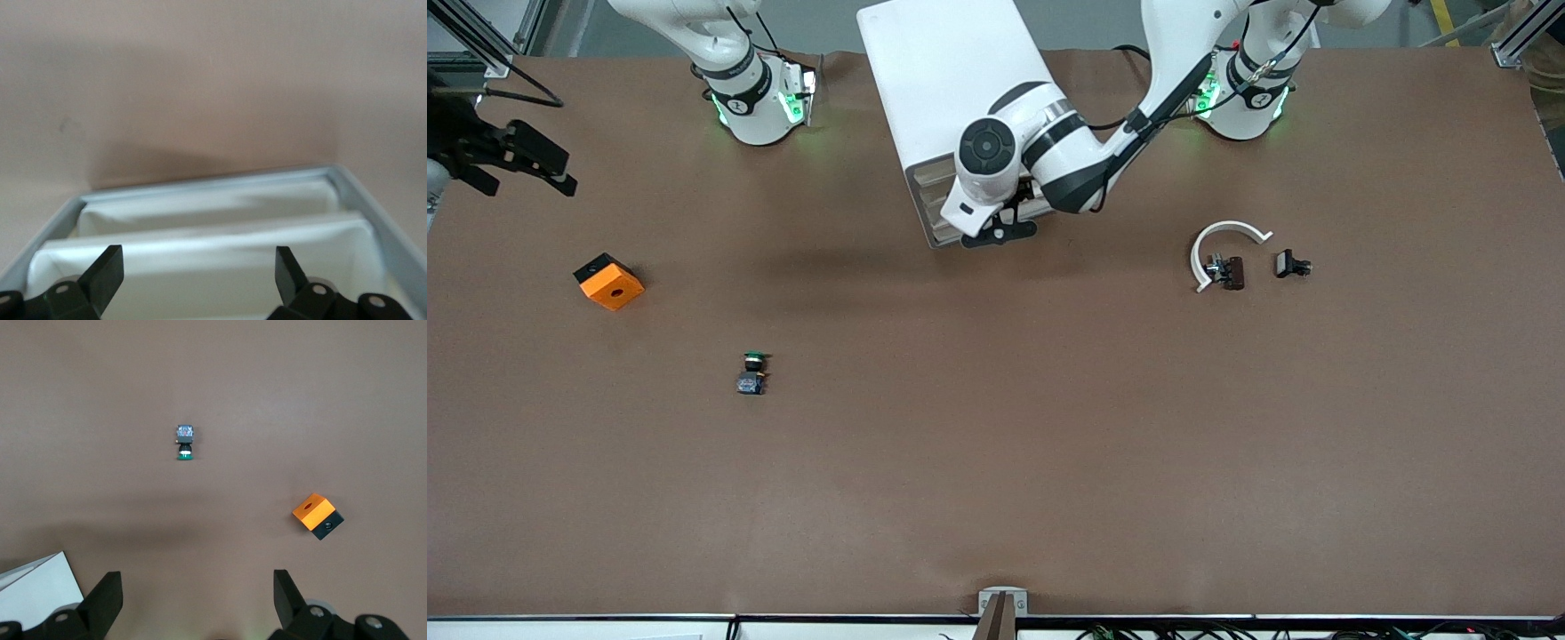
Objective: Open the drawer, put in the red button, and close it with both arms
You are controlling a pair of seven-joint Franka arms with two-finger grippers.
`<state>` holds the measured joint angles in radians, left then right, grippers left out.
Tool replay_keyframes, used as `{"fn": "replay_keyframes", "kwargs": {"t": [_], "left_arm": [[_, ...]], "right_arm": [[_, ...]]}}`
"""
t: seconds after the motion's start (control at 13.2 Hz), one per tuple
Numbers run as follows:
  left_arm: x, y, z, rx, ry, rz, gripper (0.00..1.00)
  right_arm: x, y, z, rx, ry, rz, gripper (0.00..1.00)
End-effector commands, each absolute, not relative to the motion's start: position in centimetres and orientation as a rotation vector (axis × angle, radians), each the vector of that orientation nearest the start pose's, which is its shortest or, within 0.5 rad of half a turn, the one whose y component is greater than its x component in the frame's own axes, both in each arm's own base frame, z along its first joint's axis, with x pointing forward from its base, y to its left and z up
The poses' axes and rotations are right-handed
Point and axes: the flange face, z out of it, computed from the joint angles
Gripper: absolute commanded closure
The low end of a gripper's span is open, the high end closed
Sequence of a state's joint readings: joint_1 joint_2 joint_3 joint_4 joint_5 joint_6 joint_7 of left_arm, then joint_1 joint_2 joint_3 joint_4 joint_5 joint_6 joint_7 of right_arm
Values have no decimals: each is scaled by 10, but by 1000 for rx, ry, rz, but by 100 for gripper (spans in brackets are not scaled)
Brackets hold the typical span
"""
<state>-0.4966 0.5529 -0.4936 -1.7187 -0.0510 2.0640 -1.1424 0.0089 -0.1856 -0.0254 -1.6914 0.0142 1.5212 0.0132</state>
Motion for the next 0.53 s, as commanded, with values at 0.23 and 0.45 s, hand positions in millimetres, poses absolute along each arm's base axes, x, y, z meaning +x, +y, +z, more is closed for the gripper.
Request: {"fn": "replay_keyframes", "kwargs": {"t": [0.23, 0.45], "left_arm": [[524, -401, 353, -3109, -665, 254, 0], [573, -321, 414, -3061, -826, 140, 0]], "right_arm": [[489, -16, 673, -3142, 46, -43, 0], [491, -16, 677, -3142, 58, -58, 0]]}}
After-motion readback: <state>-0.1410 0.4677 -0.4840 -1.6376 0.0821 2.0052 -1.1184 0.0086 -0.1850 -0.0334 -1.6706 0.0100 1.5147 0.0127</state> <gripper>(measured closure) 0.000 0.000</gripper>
